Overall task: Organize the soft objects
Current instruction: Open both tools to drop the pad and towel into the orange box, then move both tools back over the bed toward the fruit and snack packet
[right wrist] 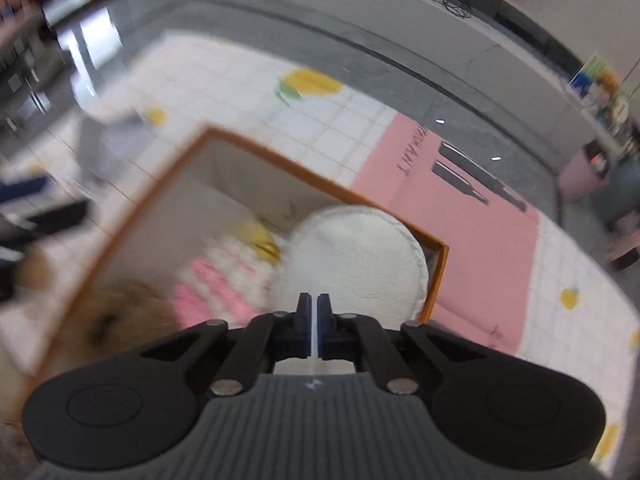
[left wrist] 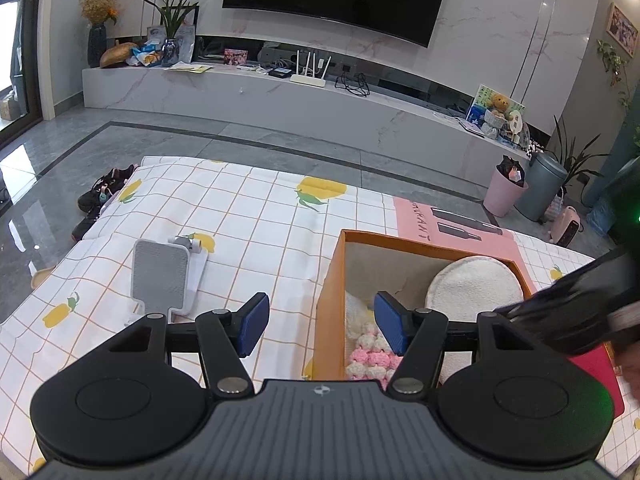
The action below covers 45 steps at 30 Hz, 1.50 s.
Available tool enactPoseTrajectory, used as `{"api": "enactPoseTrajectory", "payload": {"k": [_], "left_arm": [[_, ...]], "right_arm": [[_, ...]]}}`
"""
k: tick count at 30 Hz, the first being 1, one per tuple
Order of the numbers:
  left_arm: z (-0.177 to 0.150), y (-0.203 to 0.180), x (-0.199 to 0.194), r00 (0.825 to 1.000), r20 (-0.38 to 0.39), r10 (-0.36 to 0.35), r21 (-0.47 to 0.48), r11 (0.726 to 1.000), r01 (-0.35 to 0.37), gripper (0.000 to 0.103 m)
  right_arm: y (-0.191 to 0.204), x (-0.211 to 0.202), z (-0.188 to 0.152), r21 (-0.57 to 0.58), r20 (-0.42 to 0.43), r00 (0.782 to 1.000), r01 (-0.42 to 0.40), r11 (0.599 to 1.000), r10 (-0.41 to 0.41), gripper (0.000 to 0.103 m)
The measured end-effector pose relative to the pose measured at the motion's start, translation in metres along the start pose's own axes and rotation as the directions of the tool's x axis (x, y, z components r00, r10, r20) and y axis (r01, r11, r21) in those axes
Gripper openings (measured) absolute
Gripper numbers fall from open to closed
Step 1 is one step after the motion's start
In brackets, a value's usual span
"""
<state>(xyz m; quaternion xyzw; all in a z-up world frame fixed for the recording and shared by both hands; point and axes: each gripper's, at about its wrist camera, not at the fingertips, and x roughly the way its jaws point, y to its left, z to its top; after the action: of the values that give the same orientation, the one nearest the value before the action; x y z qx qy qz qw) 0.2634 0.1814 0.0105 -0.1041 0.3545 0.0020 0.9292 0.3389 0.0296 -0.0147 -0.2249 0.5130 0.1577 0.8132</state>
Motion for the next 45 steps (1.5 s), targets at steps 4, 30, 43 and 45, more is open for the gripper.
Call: {"api": "enactPoseTrajectory", "payload": {"k": [4,30,43,45], "left_arm": [[0.000,0.001,0.001,1.000,-0.001,-0.008,-0.008,1.000,0.008,0.071],[0.007,-0.007,-0.032,0.998,0.064,0.019,0.018,1.000,-0.020,0.071],[0.005,-0.090,-0.129,0.984,0.175,-0.040,0.175,0.985,0.009,0.071],[0.007,-0.113,-0.145,0.982,0.179,-0.055,0.204,0.979,0.018,0.071]], "right_arm": [[-0.003,0.047,0.000,0.038,-0.108,0.994,0.017,0.999,-0.013,0.000],[-0.008,-0.049,-0.012,0.201,0.205,0.979,-0.049,0.978,0.007,0.054],[-0.055,-0.206,-0.091,0.281,0.374,0.919,0.015,0.960,-0.124,0.070],[-0.071,-0.230,-0.109,0.313,0.404,0.902,0.020,0.949,-0.153,0.071]]}}
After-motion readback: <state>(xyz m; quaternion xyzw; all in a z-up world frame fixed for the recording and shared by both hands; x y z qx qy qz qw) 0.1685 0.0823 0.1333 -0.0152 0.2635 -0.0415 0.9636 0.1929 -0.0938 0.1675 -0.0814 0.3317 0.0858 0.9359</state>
